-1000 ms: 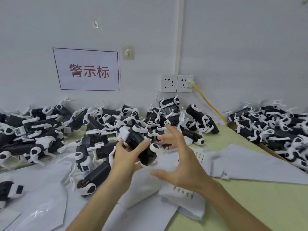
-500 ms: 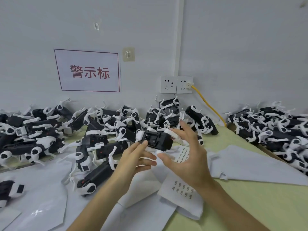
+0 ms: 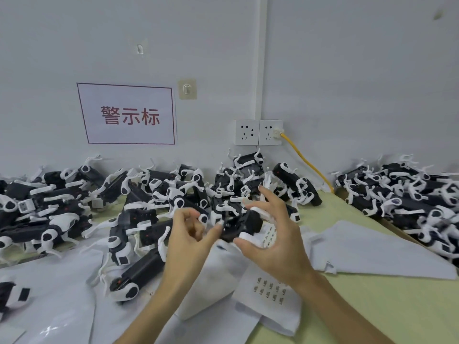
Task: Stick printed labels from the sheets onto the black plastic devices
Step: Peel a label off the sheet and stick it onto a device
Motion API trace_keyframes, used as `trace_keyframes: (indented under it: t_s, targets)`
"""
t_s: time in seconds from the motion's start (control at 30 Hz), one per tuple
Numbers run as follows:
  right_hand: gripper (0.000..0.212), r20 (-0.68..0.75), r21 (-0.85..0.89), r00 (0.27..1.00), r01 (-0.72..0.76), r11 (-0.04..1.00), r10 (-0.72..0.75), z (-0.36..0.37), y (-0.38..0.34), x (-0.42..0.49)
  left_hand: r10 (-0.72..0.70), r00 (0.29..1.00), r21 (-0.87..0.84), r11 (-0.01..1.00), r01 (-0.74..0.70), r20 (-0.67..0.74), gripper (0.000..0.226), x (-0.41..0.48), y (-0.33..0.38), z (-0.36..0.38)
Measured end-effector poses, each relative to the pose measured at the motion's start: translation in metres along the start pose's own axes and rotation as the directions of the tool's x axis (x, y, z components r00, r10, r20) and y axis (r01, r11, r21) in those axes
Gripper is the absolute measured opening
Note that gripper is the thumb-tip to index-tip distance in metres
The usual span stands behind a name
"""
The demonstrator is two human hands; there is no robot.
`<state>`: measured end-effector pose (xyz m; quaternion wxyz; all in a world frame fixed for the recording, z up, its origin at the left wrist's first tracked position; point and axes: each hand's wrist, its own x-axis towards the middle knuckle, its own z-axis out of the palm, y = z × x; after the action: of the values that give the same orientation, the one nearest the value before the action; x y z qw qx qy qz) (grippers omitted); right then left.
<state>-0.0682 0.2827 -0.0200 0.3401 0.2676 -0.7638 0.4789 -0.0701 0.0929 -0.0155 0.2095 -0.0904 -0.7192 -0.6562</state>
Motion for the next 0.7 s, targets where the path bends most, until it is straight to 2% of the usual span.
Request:
trace_keyframes:
  t_s: [0.07, 0.1, 0.13, 0.2, 0.27, 0.37, 0.5, 0.6, 0.7]
  targets:
    - [0.089, -0.003, 0.078, 1.0, -0.015, 0.997, 0.016, -0.003, -0.002, 0.001, 0.183, 0.974, 0.121, 0.972, -0.199, 0.135, 0.035, 0.0, 0.007, -0.006]
    - [0.084, 0.004, 0.138, 0.999, -0.036, 0.99, 0.035, -0.004, -0.003, 0.001, 0.192, 0.951, 0.159, 0.959, -0.234, 0.242, 0.038, -0.001, 0.009, -0.01]
    - [0.08, 0.018, 0.203, 0.998, -0.064, 0.977, 0.061, -0.004, -0.004, 0.0, 0.149, 0.925, 0.172, 0.96, -0.22, 0.35, 0.04, -0.001, 0.012, -0.011]
    - [0.075, 0.03, 0.285, 0.994, -0.105, 0.953, 0.1, -0.003, -0.006, 0.0, 0.008, 0.849, 0.143, 0.985, -0.098, 0.528, 0.042, -0.004, 0.016, -0.01]
    - [0.072, 0.025, 0.301, 0.993, -0.117, 0.947, 0.114, -0.001, -0.007, 0.0, -0.054, 0.784, 0.137, 0.99, -0.04, 0.618, 0.03, -0.007, 0.016, -0.005]
    - [0.07, 0.034, 0.317, 0.988, -0.151, 0.936, 0.147, 0.0, -0.008, 0.001, -0.124, 0.765, 0.115, 0.991, 0.066, 0.632, 0.021, -0.008, 0.012, 0.0]
    - [0.063, 0.004, 0.227, 0.984, -0.172, 0.958, 0.176, -0.001, -0.009, 0.005, -0.291, 0.794, 0.065, 0.95, 0.304, 0.534, 0.04, -0.011, 0.01, 0.005]
    - [0.045, -0.09, 0.172, 0.973, -0.195, 0.966, 0.212, -0.005, -0.007, 0.008, -0.374, 0.803, -0.053, 0.894, 0.446, 0.464, 0.036, -0.014, 0.01, 0.008]
    - [0.016, -0.149, 0.262, 0.945, -0.247, 0.933, 0.292, -0.012, -0.005, 0.014, -0.39, 0.807, -0.167, 0.849, 0.502, 0.444, 0.051, -0.012, 0.009, 0.006]
